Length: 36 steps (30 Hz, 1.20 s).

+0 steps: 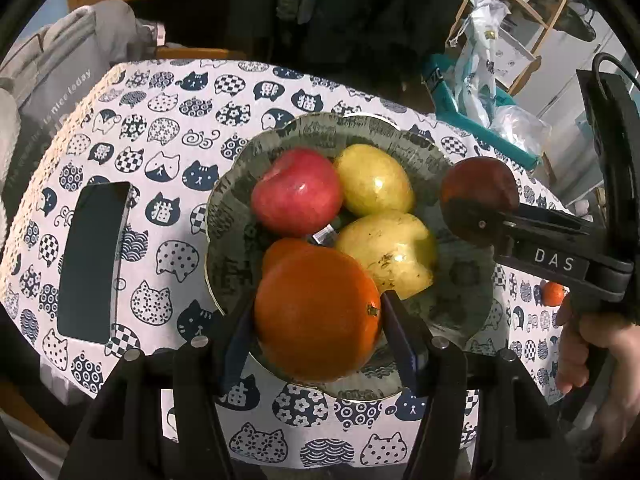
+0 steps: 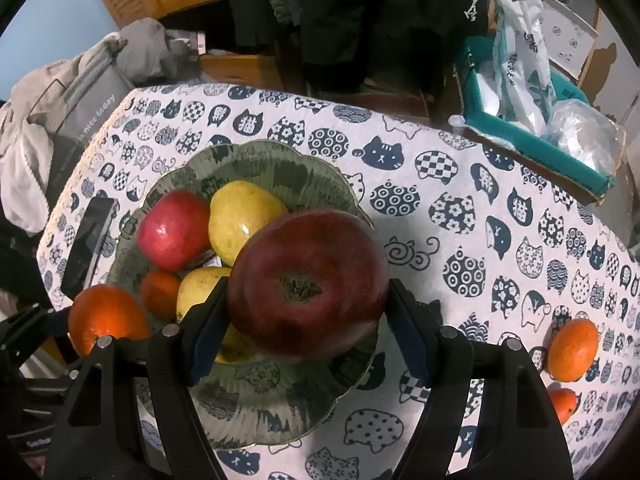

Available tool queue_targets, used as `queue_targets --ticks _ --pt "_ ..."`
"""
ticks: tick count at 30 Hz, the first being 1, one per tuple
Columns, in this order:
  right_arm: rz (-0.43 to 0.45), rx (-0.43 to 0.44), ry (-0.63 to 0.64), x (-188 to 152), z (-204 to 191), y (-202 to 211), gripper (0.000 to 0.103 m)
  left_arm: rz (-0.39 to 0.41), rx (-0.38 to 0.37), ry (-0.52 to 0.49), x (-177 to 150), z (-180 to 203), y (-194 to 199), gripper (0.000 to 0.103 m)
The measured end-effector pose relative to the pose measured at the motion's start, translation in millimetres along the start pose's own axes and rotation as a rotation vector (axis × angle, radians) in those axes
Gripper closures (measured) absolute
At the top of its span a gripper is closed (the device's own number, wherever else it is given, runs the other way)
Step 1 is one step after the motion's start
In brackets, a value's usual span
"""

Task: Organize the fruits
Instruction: 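Lower the orange into the bowl with the left tool while the right tool releases the apple there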

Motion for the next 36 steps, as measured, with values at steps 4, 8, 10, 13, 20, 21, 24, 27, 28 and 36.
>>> queue_targets --ticks 4,8,10,13,20,21,24,27,28,36 --pt "-0.014 0.000 0.002 -0.8 -0.7 -5.9 0.028 -0.025 0.000 0.000 -2.0 -0.1 -8.0 0.040" --pt "-0.017 -0.008 0.009 0.1 -1.6 -7.6 0.028 -0.043 -0.003 0.002 -3.1 -0.4 -14.0 0.040" --pt "-0.020 -0.008 0.009 0.7 -1.5 -7.6 0.027 -0.053 0.001 0.002 -3.5 -0.9 -16.9 0.040" --pt "-0.025 -0.012 0.016 1.2 -2.4 -8.4 0.026 -0.067 -0.002 0.010 -4.0 -2.1 -20.6 0.040" --pt "0.017 0.018 0.008 7.6 -4.7 5.5 0.025 -0.002 0.003 0.007 2.0 -1.4 -5.6 0.023" --pt "0.025 0.020 0.007 8.8 -5.0 9.1 0.025 0.002 0.002 0.011 2.4 -1.9 -4.3 0.023" --pt "0.051 0.026 -0.002 12.1 -5.4 19.9 0.025 0.021 0.005 0.023 4.6 -3.3 2.1 0.023" --pt "0.082 0.023 -0.008 14.4 -5.0 33.8 0.025 0.052 0.013 0.027 8.2 -2.5 11.6 0.023" --pt "0.094 0.019 -0.006 14.9 -4.8 39.2 0.025 0.066 0.015 0.028 9.2 -2.2 15.7 0.023" --pt "0.183 -0.024 0.004 15.1 0.9 78.6 0.025 0.156 -0.001 0.047 17.4 2.7 45.4 0.023"
Point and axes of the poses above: each gripper's, at about its wrist camera, not at the fingertips, and y roughly against the way its jaws point, z to its right, x to its top, the point moved 2 cm from there along -y, roughly the way its jaws point, and after that the axes turned 8 degrees about -y, right-handed, at the moved point
